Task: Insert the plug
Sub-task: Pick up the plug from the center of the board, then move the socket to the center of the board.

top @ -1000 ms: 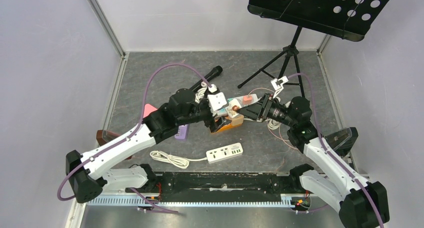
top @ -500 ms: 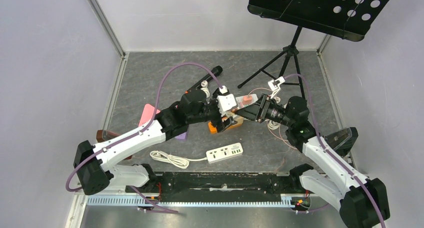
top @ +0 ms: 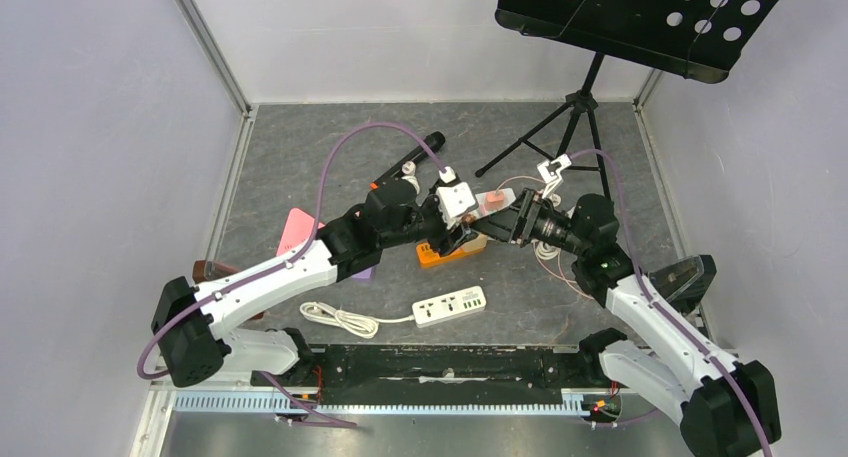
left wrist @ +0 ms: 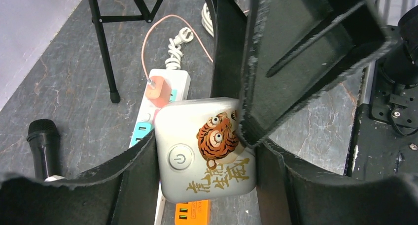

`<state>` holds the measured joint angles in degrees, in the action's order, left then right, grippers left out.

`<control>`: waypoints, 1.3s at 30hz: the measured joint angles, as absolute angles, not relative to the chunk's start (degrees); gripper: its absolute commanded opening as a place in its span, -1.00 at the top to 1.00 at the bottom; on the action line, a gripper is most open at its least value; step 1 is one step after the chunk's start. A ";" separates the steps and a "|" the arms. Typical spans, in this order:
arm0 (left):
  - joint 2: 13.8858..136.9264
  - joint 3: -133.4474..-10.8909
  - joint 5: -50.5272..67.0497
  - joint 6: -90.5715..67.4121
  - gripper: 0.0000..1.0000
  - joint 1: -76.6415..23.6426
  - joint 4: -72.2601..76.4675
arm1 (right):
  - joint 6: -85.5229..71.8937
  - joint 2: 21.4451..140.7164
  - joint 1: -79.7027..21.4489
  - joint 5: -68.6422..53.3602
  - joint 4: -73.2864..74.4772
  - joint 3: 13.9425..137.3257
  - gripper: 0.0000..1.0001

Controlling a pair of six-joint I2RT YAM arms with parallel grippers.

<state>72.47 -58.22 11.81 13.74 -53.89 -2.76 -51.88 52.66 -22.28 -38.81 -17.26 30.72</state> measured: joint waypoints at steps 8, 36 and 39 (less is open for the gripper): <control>72.44 -56.71 7.55 13.74 0.96 -53.91 -4.60 | -48.62 46.68 -22.28 -35.90 -12.23 30.72 -0.65; 55.96 -55.61 -9.52 -7.22 0.96 -54.06 -31.05 | -10.68 50.48 -44.93 -17.78 5.19 18.72 -0.82; 52.45 -56.97 -11.92 -8.36 0.96 -54.06 -32.91 | -7.29 54.13 -49.06 -14.66 3.18 21.52 -0.82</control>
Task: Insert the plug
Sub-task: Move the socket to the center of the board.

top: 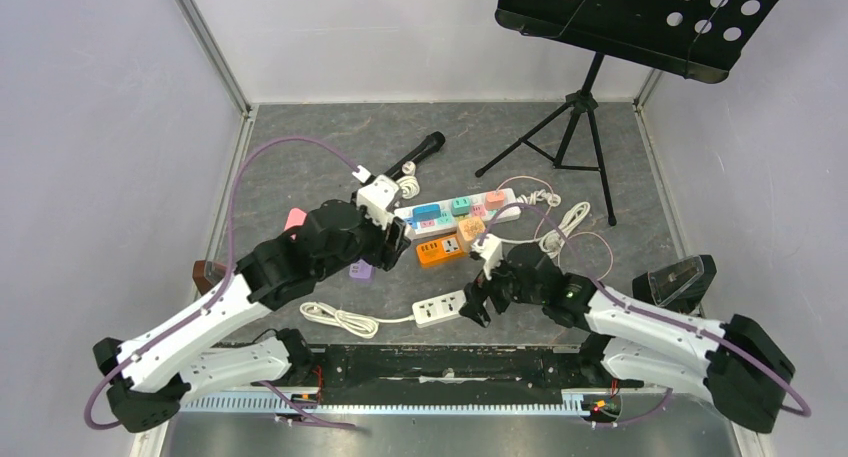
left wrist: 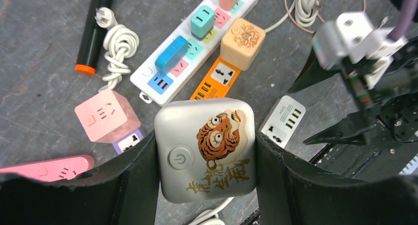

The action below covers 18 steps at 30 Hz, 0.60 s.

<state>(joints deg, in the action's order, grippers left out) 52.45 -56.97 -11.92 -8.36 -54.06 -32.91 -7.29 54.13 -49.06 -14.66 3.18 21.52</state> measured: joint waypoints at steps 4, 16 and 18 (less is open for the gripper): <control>50.33 -59.61 -11.55 -8.71 0.96 -53.95 -35.64 | -4.05 60.31 -53.28 -10.63 1.85 24.93 -0.82; 50.35 -61.47 -2.20 -8.01 0.96 -52.29 -41.95 | 4.29 68.34 -56.36 -1.98 1.39 26.02 -0.77; 50.57 -61.76 0.19 -7.62 0.96 -51.83 -42.17 | 5.30 69.36 -56.49 -0.43 0.49 26.00 -0.73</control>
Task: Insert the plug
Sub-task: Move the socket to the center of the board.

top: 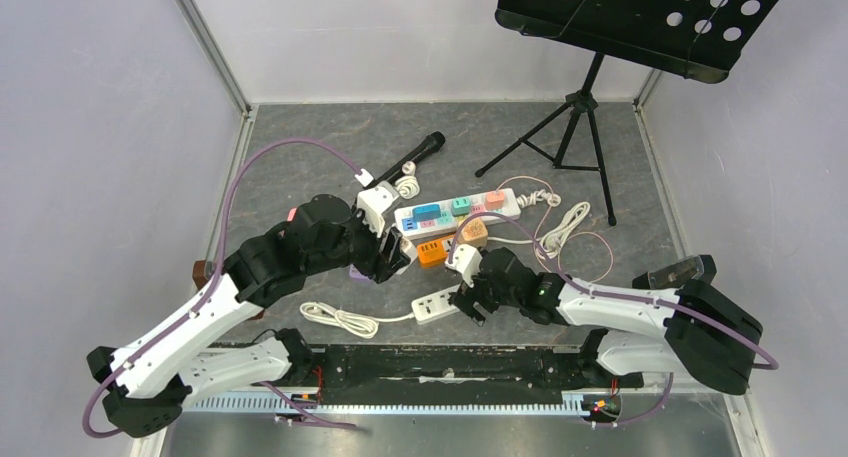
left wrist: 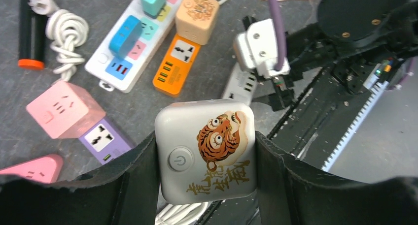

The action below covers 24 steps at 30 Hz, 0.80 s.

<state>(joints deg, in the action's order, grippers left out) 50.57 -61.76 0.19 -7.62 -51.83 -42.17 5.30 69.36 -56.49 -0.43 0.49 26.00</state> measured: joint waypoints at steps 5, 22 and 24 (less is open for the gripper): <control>51.83 -62.26 6.04 -6.63 0.96 -50.68 -42.37 | 5.96 70.06 -56.45 5.52 -0.69 25.58 -0.59; 60.05 -62.24 18.39 -8.43 0.96 -47.97 -39.88 | -8.82 57.12 -52.29 12.95 9.37 29.30 -0.66; 61.87 -62.22 21.61 -8.51 0.96 -47.94 -38.83 | -11.92 56.31 -50.83 12.45 11.18 31.57 -0.66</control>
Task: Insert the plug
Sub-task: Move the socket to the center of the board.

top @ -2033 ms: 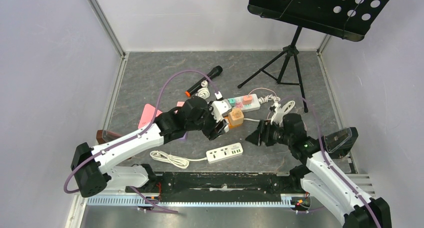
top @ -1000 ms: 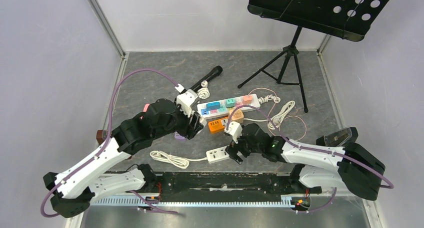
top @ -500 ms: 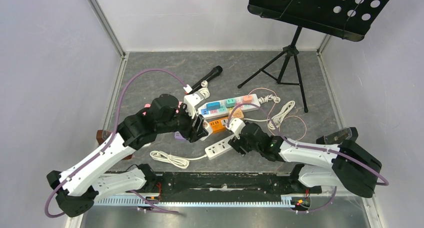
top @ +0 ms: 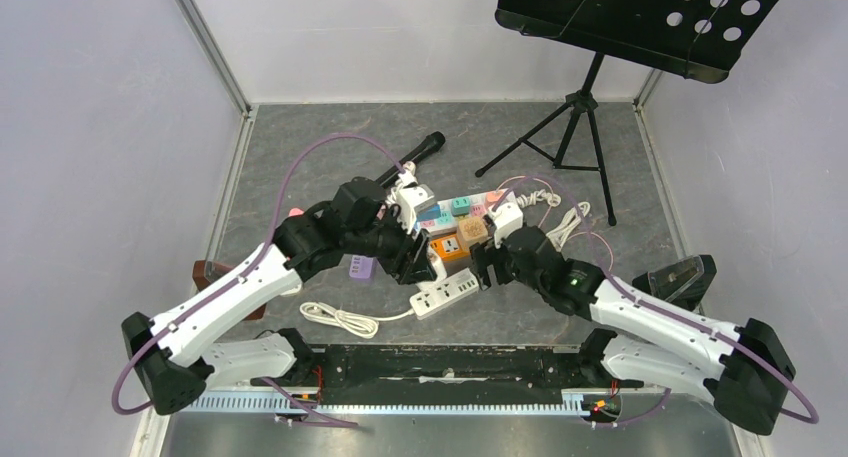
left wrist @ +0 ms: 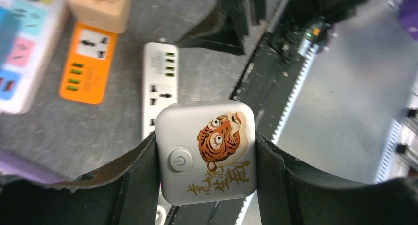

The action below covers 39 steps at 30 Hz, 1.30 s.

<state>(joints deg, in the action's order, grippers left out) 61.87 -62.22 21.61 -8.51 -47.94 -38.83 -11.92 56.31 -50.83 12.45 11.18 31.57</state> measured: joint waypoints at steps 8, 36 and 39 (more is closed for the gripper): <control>64.14 -61.25 36.45 -3.57 0.96 -47.92 -36.23 | -19.79 53.52 -47.20 7.05 16.32 34.37 -0.68; 64.05 -52.97 35.27 34.44 0.96 -49.01 -30.61 | -18.46 44.56 -45.45 -0.12 16.21 33.82 -0.75; 64.03 -50.81 32.32 28.64 0.96 -49.28 -26.52 | -18.70 44.56 -45.23 0.49 16.21 33.82 -0.75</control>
